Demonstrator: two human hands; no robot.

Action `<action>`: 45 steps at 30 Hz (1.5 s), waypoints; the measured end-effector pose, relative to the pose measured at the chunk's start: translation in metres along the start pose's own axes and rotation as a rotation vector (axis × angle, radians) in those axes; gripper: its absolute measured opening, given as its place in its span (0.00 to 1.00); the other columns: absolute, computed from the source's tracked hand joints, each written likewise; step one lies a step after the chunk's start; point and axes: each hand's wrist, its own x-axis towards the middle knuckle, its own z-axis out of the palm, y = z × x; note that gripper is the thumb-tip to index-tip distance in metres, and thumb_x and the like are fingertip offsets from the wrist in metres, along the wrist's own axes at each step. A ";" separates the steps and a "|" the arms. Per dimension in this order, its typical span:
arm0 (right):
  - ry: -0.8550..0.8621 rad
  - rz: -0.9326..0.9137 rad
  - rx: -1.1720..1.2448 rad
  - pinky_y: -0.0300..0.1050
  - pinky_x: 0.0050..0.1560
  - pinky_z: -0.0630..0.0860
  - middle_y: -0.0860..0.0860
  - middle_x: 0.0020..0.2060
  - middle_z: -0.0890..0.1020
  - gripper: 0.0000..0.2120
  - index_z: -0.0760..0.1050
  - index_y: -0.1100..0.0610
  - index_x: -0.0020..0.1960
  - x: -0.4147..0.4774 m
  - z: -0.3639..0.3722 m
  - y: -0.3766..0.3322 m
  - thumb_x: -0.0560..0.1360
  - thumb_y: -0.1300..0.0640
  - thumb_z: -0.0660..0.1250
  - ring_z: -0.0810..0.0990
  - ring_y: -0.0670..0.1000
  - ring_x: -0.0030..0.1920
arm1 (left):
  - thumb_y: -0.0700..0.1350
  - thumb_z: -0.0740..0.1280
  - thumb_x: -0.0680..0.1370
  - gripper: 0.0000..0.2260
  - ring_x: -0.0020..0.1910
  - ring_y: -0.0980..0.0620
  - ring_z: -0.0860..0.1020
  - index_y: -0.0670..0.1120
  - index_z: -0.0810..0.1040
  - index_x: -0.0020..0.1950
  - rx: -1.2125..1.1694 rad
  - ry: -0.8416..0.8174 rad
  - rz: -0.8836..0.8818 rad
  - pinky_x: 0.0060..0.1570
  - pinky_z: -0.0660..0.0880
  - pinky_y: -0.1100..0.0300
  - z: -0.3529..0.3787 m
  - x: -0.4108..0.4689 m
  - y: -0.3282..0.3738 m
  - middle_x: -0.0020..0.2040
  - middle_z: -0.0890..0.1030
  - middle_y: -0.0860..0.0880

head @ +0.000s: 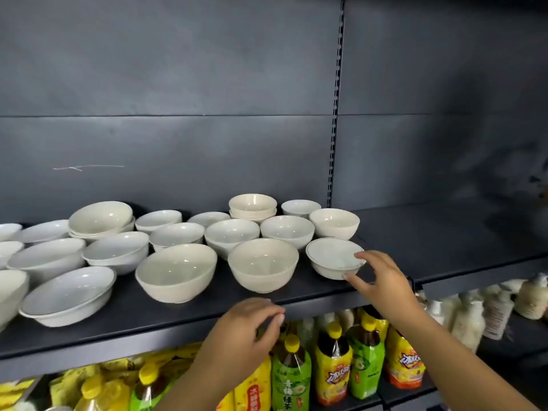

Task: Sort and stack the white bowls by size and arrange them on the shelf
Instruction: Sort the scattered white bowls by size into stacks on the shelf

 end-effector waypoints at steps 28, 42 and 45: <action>-0.330 -0.181 0.605 0.27 0.46 0.73 0.42 0.46 0.77 0.12 0.73 0.55 0.35 0.066 -0.001 0.067 0.63 0.65 0.76 0.77 0.40 0.48 | 0.51 0.67 0.76 0.22 0.63 0.58 0.71 0.48 0.70 0.68 0.024 0.047 -0.417 0.55 0.60 0.79 0.096 0.065 0.031 0.63 0.75 0.52; -0.416 -0.091 1.000 0.27 0.40 0.75 0.35 0.38 0.83 0.22 0.72 0.46 0.49 0.056 -0.030 0.040 0.65 0.70 0.69 0.80 0.34 0.44 | 0.44 0.65 0.70 0.19 0.53 0.67 0.77 0.47 0.71 0.60 -0.669 0.247 -0.332 0.49 0.71 0.74 0.086 0.097 0.056 0.56 0.78 0.55; -0.435 -0.139 1.045 0.26 0.39 0.74 0.33 0.36 0.82 0.22 0.72 0.46 0.46 0.056 -0.033 0.021 0.66 0.71 0.69 0.80 0.33 0.42 | 0.45 0.70 0.72 0.16 0.53 0.67 0.77 0.48 0.72 0.59 -0.664 0.281 -0.293 0.49 0.71 0.74 0.071 0.099 0.059 0.55 0.79 0.56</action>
